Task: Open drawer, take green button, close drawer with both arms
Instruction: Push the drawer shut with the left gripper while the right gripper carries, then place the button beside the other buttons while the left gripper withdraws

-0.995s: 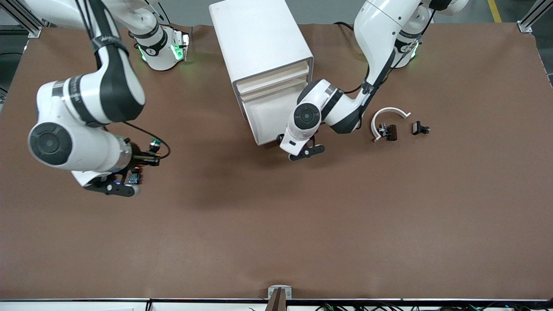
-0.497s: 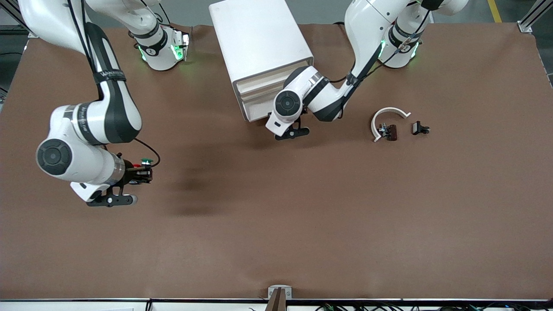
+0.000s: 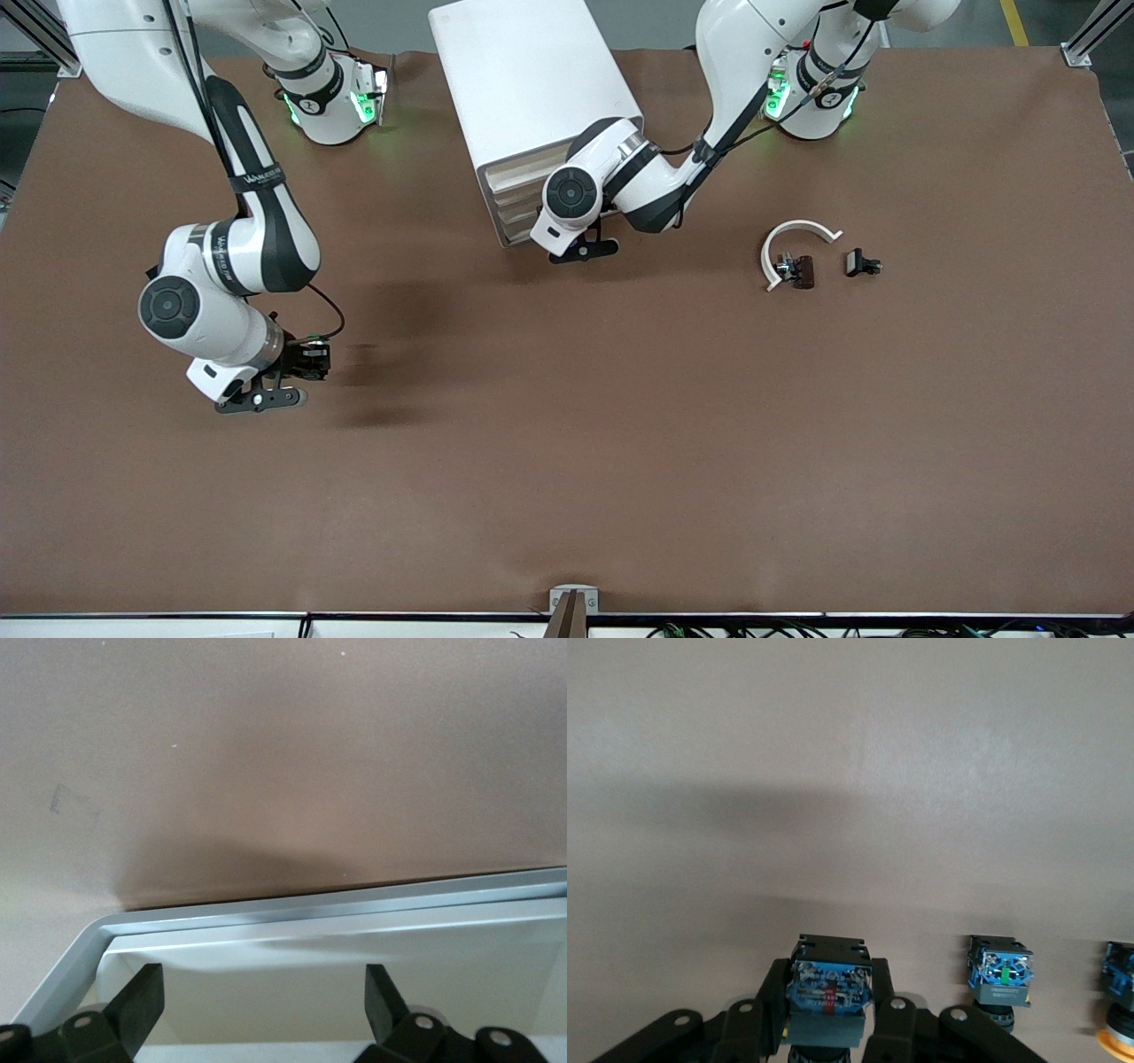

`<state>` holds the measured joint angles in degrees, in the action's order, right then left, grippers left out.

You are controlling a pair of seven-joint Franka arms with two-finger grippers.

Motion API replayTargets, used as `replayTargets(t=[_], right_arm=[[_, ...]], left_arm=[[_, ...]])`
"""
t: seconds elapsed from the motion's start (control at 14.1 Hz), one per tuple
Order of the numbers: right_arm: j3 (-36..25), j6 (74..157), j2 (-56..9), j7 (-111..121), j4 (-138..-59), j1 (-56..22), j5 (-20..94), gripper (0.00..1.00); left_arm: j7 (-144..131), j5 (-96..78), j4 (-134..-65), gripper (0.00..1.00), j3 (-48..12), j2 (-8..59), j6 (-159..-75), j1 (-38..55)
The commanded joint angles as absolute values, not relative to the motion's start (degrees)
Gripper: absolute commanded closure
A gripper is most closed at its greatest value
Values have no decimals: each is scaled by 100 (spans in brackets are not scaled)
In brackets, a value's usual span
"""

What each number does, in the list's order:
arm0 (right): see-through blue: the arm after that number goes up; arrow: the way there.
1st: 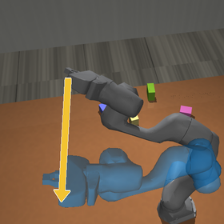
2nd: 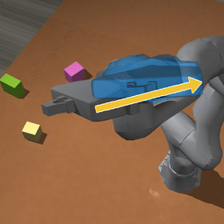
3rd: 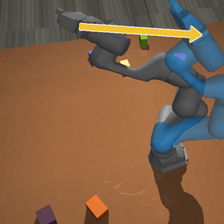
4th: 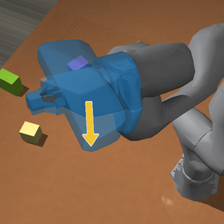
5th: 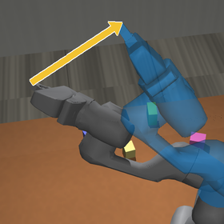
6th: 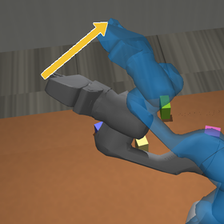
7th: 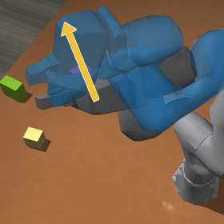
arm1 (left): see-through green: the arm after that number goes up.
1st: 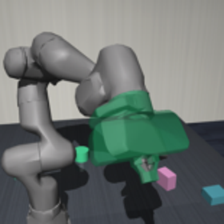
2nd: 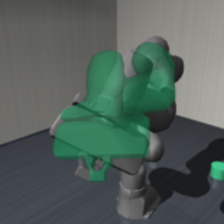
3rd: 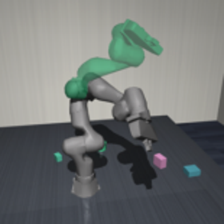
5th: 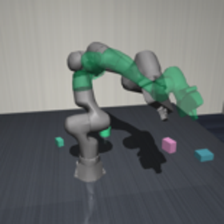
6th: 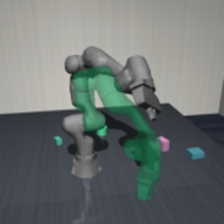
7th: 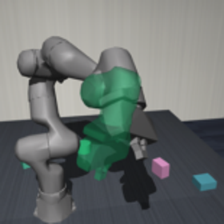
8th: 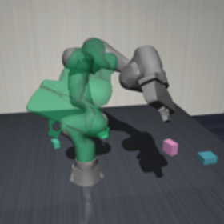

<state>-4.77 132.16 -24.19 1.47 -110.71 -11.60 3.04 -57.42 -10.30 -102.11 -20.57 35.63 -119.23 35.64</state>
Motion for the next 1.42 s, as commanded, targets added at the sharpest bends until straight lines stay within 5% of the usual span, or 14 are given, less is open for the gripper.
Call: replayTargets(t=[0.0,0.5,1.14,1.21,1.35], right_arm=[[-413,13420,-2153,132,-11548,-1072,211,83],[-448,14159,-2425,9,-11891,-1063,202,83],[-589,14634,-2777,44,-11927,-1046,97,75],[-589,14616,-2769,35,-11927,-1046,97,66],[-589,14573,-2716,9,-11901,-1037,97,0]], left_arm=[[-5757,-1046,-10152,0,-2005,3463,-11874,3402],[-5687,34,-9694,0,-1758,2902,-11857,1550],[-3457,765,-8816,0,-1767,1848,-10434,-367],[-3132,765,-8815,0,-1767,1654,-10354,-491],[-2586,738,-8824,0,-1758,1267,-10039,-615]])
